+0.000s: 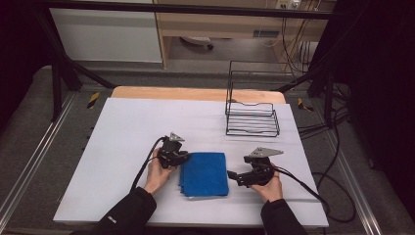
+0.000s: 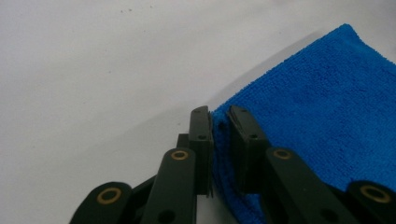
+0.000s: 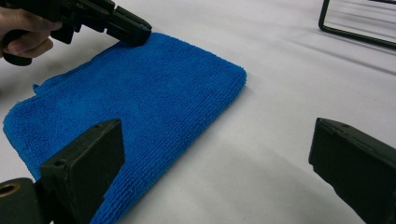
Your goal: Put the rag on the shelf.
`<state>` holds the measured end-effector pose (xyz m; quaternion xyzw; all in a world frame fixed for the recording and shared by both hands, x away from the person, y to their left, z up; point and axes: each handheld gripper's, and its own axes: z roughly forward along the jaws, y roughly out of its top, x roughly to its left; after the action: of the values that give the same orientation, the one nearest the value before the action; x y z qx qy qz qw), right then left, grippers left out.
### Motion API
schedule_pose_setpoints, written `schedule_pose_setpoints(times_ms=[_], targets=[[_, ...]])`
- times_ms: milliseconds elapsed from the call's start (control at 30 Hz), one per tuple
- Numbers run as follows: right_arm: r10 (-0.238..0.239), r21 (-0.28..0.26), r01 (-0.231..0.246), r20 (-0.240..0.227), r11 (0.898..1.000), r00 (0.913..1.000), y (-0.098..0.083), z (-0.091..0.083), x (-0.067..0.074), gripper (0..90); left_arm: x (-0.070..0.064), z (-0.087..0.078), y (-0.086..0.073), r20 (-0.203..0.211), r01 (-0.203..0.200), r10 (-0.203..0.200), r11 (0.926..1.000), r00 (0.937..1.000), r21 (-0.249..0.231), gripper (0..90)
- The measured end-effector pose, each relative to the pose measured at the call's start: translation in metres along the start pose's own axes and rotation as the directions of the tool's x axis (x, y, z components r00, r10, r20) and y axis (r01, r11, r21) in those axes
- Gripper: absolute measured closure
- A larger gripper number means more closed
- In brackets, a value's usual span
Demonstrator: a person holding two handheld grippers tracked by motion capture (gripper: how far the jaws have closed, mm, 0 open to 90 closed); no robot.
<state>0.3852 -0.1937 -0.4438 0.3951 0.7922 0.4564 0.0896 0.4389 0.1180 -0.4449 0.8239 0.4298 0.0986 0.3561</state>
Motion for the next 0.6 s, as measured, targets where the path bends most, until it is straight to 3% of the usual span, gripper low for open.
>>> schedule_pose_setpoints(times_ms=[133,233,400,533,600], targets=[[-0.016,0.006,0.016,0.003,1.000,0.9999,0.005,0.004,0.000,6.5,0.000,0.000,0.000,-0.004,-0.005,0.006,1.0000,1.0000,0.003,81.1],[0.005,-0.005,-0.005,-0.005,1.000,1.0000,0.011,0.007,-0.001,9.2,0.000,0.001,-0.001,-0.003,-0.004,0.004,1.0000,1.0000,0.001,81.2],[0.009,0.002,-0.009,0.018,1.000,0.9998,0.024,0.016,-0.004,18.4,0.000,0.001,-0.001,-0.003,-0.004,0.004,1.0000,1.0000,-0.005,81.2],[0.040,0.026,-0.041,0.042,0.999,0.9983,0.036,0.035,-0.010,31.2,0.000,0.001,-0.002,-0.004,-0.009,0.009,0.9999,0.9999,-0.007,81.1],[0.044,0.032,-0.045,0.047,0.998,0.9979,0.037,0.039,-0.011,32.8,0.000,0.001,-0.002,-0.003,-0.011,0.011,0.9999,0.9999,-0.010,81.0]])
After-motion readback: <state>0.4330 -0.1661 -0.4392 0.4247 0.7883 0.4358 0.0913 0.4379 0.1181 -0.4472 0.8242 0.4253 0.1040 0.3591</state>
